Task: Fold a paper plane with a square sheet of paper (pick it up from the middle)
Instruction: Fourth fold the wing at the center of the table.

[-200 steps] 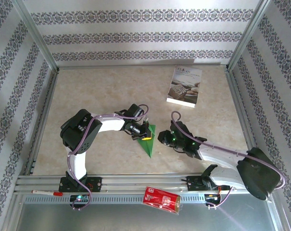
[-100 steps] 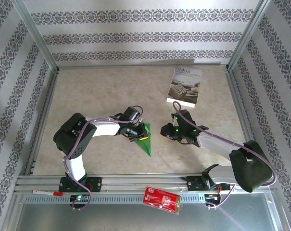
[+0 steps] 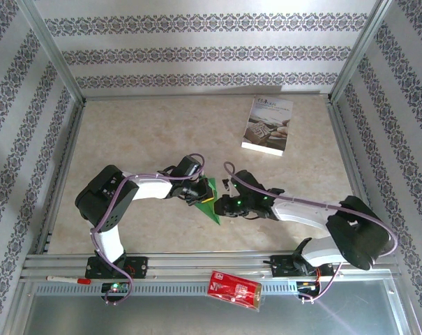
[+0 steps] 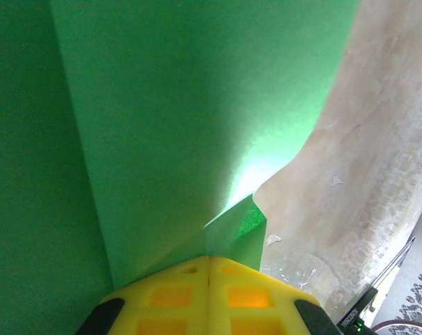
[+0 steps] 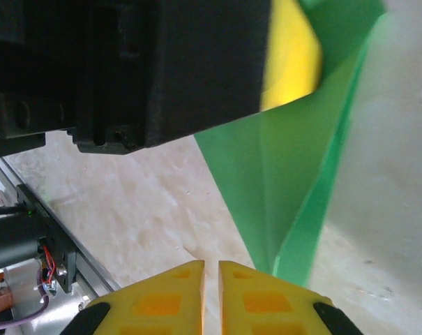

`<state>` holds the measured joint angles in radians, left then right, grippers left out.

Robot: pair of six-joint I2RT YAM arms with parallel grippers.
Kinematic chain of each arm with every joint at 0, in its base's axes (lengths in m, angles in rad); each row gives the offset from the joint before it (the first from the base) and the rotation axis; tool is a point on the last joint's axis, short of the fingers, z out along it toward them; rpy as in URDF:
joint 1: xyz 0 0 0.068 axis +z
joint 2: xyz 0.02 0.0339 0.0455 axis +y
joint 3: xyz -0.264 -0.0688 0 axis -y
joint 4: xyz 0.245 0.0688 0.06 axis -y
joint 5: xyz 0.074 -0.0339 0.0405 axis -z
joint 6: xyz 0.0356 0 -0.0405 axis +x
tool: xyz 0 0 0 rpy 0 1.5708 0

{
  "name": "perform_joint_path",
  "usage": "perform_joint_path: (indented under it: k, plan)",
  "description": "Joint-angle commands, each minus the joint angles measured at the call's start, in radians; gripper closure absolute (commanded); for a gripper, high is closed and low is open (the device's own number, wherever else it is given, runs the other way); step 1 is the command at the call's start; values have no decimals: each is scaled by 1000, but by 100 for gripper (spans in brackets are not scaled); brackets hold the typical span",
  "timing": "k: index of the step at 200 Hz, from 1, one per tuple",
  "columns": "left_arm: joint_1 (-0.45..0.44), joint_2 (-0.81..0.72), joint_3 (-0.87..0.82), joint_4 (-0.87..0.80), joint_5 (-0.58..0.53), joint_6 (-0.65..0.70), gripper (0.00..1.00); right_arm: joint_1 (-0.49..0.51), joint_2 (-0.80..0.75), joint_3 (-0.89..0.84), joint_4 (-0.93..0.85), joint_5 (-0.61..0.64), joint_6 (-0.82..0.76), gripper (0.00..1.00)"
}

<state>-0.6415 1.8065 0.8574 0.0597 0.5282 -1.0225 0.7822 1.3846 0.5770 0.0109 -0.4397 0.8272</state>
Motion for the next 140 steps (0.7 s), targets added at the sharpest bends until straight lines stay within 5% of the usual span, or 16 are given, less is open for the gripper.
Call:
perform_joint_path:
  k: [1, 140]
  plan:
    - [0, 45, -38, -51, -86, -16, 100, 25, 38, 35, 45, -10, 7, 87]
    - [0, 40, -31, -66, -77, 5, 100, -8, 137, 43, -9, 2, -46, 91]
